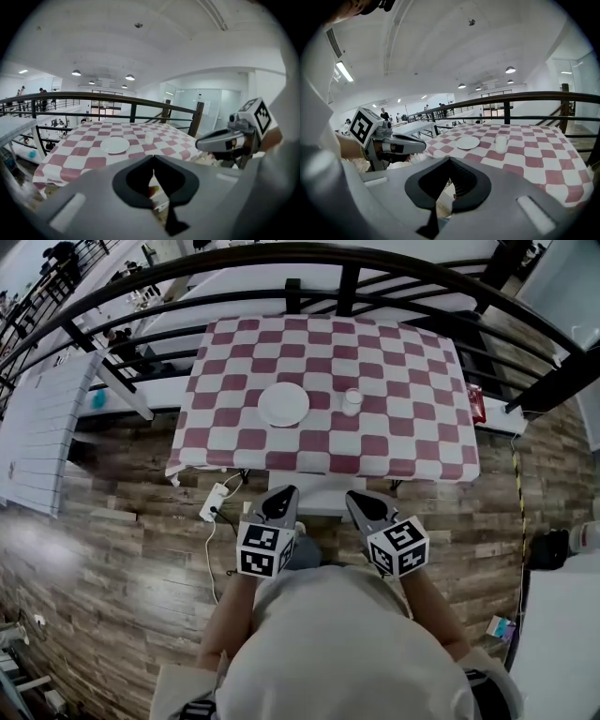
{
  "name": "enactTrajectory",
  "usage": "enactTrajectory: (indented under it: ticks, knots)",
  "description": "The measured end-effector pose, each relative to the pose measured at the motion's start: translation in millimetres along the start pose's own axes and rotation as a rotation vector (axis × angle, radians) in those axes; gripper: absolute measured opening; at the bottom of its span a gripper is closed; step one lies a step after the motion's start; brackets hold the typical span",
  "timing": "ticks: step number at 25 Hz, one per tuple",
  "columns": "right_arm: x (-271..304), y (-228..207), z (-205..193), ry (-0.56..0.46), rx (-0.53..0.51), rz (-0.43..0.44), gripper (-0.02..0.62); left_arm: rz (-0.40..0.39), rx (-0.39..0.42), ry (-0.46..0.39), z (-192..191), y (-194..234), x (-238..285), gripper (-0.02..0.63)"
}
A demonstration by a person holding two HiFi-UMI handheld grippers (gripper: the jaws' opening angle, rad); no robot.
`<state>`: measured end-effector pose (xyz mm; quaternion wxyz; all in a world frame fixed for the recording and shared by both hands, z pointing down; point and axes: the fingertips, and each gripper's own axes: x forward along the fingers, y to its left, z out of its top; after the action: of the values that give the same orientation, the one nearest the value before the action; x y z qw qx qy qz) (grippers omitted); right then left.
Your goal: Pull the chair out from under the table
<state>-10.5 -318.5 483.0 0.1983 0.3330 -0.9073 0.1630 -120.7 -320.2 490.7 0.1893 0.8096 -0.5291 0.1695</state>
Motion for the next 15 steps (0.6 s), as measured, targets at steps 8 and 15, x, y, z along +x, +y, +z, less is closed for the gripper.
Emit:
enactTrajectory:
  ticks: [8,15]
  knots:
    - [14,-5,-15,0.122,-0.067,0.009,-0.003,-0.116,0.116,0.143,-19,-5,13,0.051]
    - [24,2,-24,0.229,-0.136,0.106,0.078,-0.271,0.279,0.248,-29,-28,25,0.14]
